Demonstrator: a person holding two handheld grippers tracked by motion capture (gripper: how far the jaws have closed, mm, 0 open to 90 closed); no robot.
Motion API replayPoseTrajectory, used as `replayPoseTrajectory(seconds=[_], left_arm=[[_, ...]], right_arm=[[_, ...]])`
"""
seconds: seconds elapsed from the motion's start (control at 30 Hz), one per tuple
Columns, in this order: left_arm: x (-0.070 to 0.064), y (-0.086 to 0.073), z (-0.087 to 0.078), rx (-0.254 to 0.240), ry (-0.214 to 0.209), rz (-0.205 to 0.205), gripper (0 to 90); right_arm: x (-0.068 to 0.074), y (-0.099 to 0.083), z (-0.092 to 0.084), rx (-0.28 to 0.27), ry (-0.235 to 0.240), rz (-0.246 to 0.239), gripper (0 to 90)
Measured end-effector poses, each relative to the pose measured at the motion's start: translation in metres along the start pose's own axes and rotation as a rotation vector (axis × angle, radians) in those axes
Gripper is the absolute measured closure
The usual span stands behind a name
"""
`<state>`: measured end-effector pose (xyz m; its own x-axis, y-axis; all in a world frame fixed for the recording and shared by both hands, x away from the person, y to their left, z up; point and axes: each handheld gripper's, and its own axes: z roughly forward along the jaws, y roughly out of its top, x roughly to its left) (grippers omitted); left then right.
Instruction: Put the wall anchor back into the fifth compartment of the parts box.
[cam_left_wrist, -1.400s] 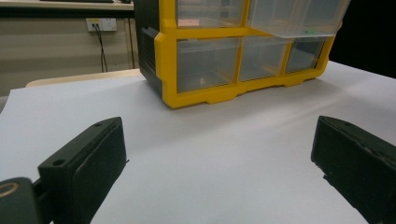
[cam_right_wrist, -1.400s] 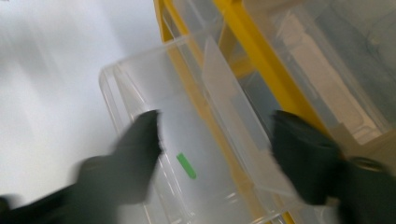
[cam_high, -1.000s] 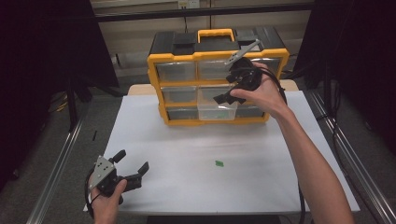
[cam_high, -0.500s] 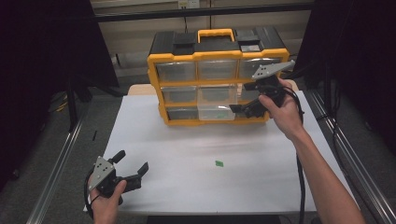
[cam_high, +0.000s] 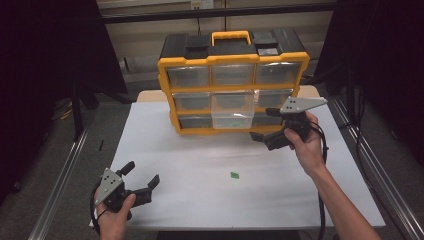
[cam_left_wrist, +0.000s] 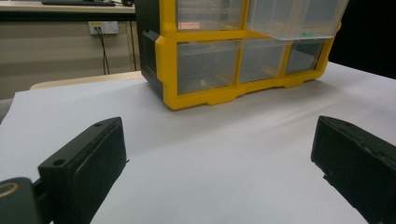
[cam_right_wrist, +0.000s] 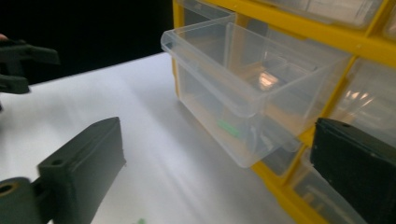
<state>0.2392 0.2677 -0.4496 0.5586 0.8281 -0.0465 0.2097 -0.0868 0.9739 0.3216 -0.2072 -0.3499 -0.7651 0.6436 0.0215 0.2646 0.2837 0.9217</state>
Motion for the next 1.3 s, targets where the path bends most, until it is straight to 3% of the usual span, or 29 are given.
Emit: replayPoseTrajectory(seconds=[0.13, 0.37, 0.53, 0.67, 0.87, 1.0, 1.1, 1.27, 1.3], left_arm=[[0.001, 0.001, 0.0, -0.009, -0.007, 0.0, 3.4], [0.001, 0.001, -0.001, -0.004, -0.005, 0.012, 3.4], [0.0, 0.0, 0.0, -0.003, -0.013, 0.002, 3.4], [-0.001, 0.0, 0.0, -0.006, -0.009, -0.004, 3.4], [-0.001, 0.0, 0.0, -0.002, -0.013, 0.005, 3.4], [-0.001, 0.0, 0.001, 0.005, -0.006, 0.004, 3.4], [-0.002, 0.0, 0.001, 0.006, 0.0, 0.001, 3.4], [-0.003, 0.0, 0.002, 0.004, -0.023, -0.003, 3.4], [-0.003, 0.0, 0.003, 0.004, -0.021, -0.002, 3.4]], right_arm=[[0.004, -0.015, 0.004, 0.048, -0.011, 0.004, 2.9], [0.01, -0.034, 0.021, 0.11, 0.075, -0.001, 3.1], [0.016, -0.04, 0.035, 0.199, 0.162, -0.016, 4.1], [0.021, -0.045, 0.045, 0.254, 0.202, -0.016, 4.5], [0.029, -0.055, 0.063, 0.385, 0.255, -0.038, 5.3], [0.029, -0.058, 0.073, 0.436, 0.277, -0.044, 5.8], [0.031, -0.058, 0.078, 0.489, 0.283, -0.078, 12.6], [0.026, -0.061, 0.092, 0.568, 0.311, -0.081, 25.8], [0.027, -0.06, 0.093, 0.609, 0.291, -0.064, 27.4]])
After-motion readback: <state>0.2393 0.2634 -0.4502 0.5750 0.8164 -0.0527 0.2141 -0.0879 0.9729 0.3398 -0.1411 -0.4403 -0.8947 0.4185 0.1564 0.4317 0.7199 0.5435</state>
